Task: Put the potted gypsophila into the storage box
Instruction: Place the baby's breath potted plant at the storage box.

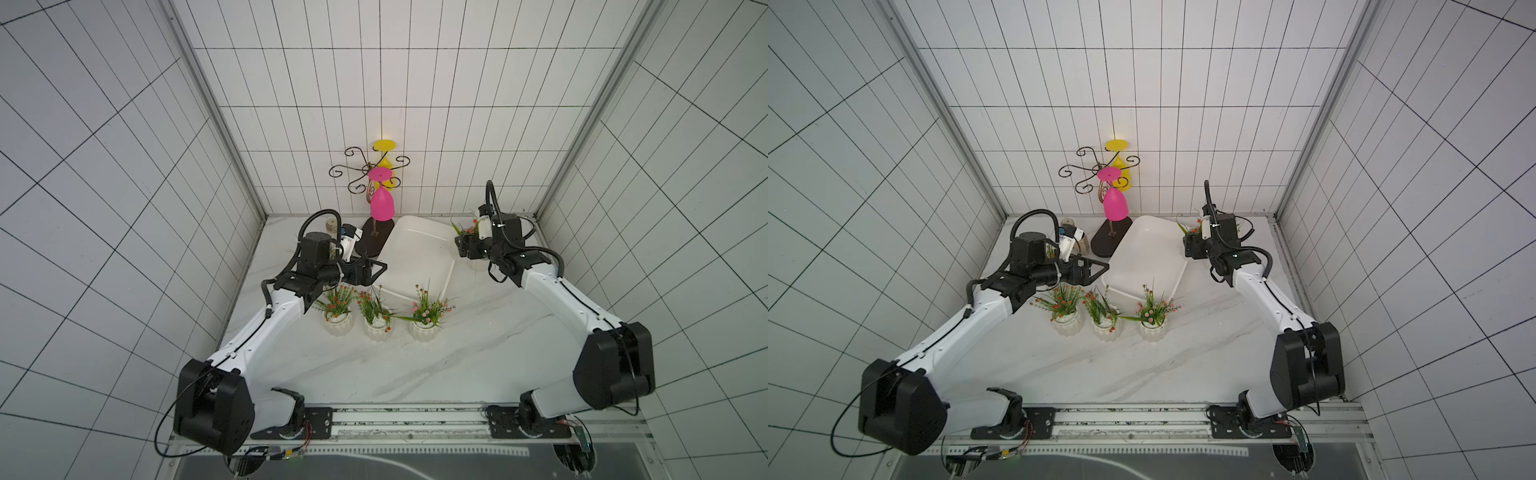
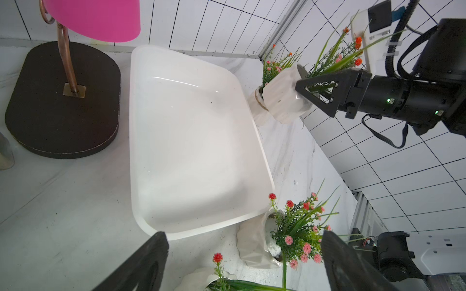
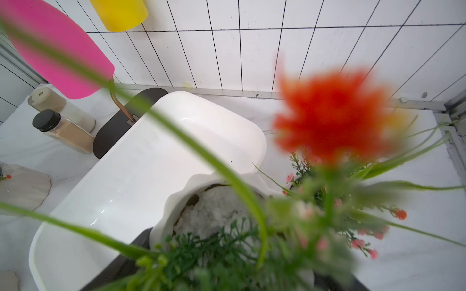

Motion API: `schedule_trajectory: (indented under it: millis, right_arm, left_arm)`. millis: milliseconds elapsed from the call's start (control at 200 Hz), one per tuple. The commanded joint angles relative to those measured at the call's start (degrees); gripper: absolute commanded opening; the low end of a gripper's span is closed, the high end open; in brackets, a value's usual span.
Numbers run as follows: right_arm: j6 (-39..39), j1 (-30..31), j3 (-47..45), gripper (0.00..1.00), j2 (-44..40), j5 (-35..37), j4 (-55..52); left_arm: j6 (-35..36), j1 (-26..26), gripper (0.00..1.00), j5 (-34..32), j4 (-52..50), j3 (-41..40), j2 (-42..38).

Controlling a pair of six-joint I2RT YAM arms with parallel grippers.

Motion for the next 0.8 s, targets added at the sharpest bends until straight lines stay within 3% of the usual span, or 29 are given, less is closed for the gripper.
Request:
schedule_trajectory:
  millis: [0,795]
  right_arm:
    - [-0.8,0.7,9.9,0.74,2.6,-1.1,2.3]
    - [-3.6,0.7,26.0,0.72,20.5,-1.4,4.6]
  left_arm:
    - [0.1,0.4,0.94,0.7,1.6,-0.7,0.1]
    - [-0.2,0.9,0.94,0.8,1.6,-1.2,-0.1]
